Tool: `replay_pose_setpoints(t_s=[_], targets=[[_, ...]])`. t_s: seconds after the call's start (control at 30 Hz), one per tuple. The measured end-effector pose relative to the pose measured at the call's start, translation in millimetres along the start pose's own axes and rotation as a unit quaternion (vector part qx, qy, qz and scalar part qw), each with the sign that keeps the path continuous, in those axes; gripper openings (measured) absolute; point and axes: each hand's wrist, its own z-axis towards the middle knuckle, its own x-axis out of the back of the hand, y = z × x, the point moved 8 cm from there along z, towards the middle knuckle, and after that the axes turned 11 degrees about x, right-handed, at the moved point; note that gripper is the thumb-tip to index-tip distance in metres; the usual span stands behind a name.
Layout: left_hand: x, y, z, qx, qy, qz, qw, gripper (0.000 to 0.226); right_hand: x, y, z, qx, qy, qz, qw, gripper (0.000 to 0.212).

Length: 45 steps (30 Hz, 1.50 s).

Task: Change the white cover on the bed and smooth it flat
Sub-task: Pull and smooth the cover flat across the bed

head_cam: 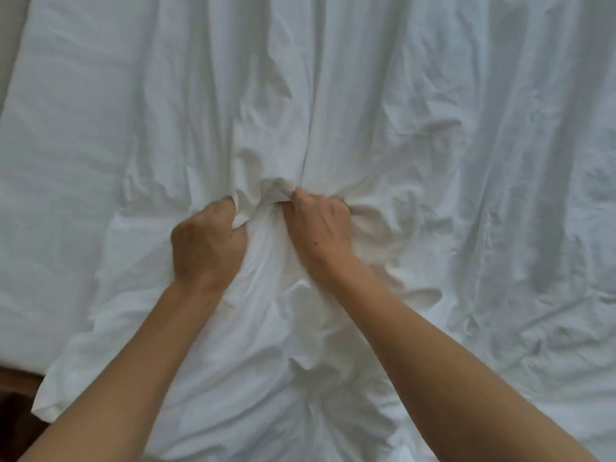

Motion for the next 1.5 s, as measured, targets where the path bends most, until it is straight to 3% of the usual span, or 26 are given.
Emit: replay_pose_setpoints(t_s=[0.07,0.13,0.2,0.27,0.3,0.33,0.37,0.43,0.5,0.6,0.67,0.77,0.83,0.9,0.93,0.97,1.07,1.13,1.2,1.23,1.3,1.37,1.4,1.43,1.5], targets=[[29.9,-42.7,10.8,-0.008,0.033,0.025,0.999,0.037,42.3,-41.5,-0.1,0.006,0.166,0.065,0.984,0.018],[51.5,-119.5,34.1,0.051,0.008,0.045,0.998,0.05,53.3,-82.2,6.5,0.012,0.263,0.183,0.947,0.02],[51.9,-161.3,41.4,0.088,-0.041,0.141,0.985,0.048,28.0,-109.6,27.6,0.043,0.234,0.223,0.945,0.016],[34.5,-136.9,30.1,0.042,-0.023,0.209,0.977,0.016,-13.7,-113.1,44.7,0.071,0.098,0.14,0.983,0.015],[26.6,-121.3,30.4,0.047,-0.013,0.174,0.984,0.007,-32.8,-109.6,44.8,0.085,0.022,0.113,0.99,0.025],[27.2,-99.9,34.4,0.081,-0.013,0.129,0.988,0.014,-42.7,-106.3,42.2,0.103,-0.025,0.11,0.988,0.034],[21.0,-95.0,39.8,0.112,-0.015,0.078,0.99,0.024,-41.4,-105.2,37.4,0.119,-0.026,0.128,0.984,0.042],[21.2,-77.7,46.4,0.123,-0.004,-0.036,0.992,0.037,-19.6,-97.6,24.2,0.133,0.058,0.166,0.975,0.047],[29.9,-72.3,56.7,0.133,0.03,-0.1,0.986,0.038,-0.1,-72.8,16.0,0.093,0.177,0.171,0.965,0.042],[34.9,-108.3,82.8,0.275,0.07,-0.13,0.95,0.048,15.6,-20.1,19.7,-0.04,0.264,0.142,0.953,0.046],[18.9,-132.2,98.1,0.373,-0.023,-0.13,0.919,0.059,19.1,4.6,23.7,-0.102,0.265,0.118,0.952,0.049],[-2.4,-110.0,107.1,0.321,-0.173,-0.071,0.929,0.066,3.6,12.1,28.2,-0.102,0.216,0.084,0.967,0.051],[-12.1,-93.7,106.8,0.322,-0.22,-0.137,0.911,0.054,-12.2,-3.3,27.7,-0.077,0.18,0.058,0.979,0.053],[-16.3,-90.6,103.0,0.358,-0.252,-0.259,0.861,0.032,-18.8,-19.9,26.9,-0.066,0.167,0.057,0.982,0.054],[-10.9,-95.3,103.5,0.365,-0.247,-0.291,0.849,0.025,-16.1,-26.6,27.2,-0.061,0.175,0.07,0.98,0.054],[-1.1,-101.9,107.0,0.353,-0.222,-0.286,0.863,0.021,-10.2,-31.3,28.1,-0.053,0.191,0.089,0.976,0.053],[21.3,-135.3,111.7,0.333,-0.111,-0.092,0.932,0.036,4.5,-52.3,31.1,0.011,0.205,0.121,0.971,0.051],[16.5,-158.8,106.6,0.405,-0.054,-0.006,0.913,0.042,-13.4,-70.5,32.8,0.07,0.13,0.071,0.986,0.054],[11.3,-164.4,104.1,0.496,0.009,-0.034,0.867,0.035,-41.1,-81.2,30.1,0.146,0.029,0.009,0.989,0.06],[14.5,-152.2,111.4,0.475,0.05,-0.028,0.878,0.033,-50.1,-83.8,30.2,0.184,-0.008,0.001,0.983,0.063],[25.9,-119.3,127.8,0.347,0.141,0.031,0.927,0.037,-55.1,-91.5,30.8,0.286,-0.073,0.033,0.955,0.065],[19.0,-68.9,139.4,0.159,0.16,0.038,0.974,0.035,-34.2,-93.1,32.5,0.359,-0.046,0.076,0.929,0.057],[10.6,-37.9,139.8,0.061,0.147,0.026,0.987,0.034,-15.6,-76.5,40.5,0.334,0.028,0.082,0.939,0.051],[2.0,-6.0,138.1,-0.023,0.135,0.015,0.99,0.035,6.7,-44.8,53.4,0.257,0.122,0.078,0.956,0.047],[-13.7,58.1,131.5,-0.166,0.1,-0.002,0.981,0.037,57.4,53.0,74.9,0.016,0.275,0.038,0.961,0.052]])
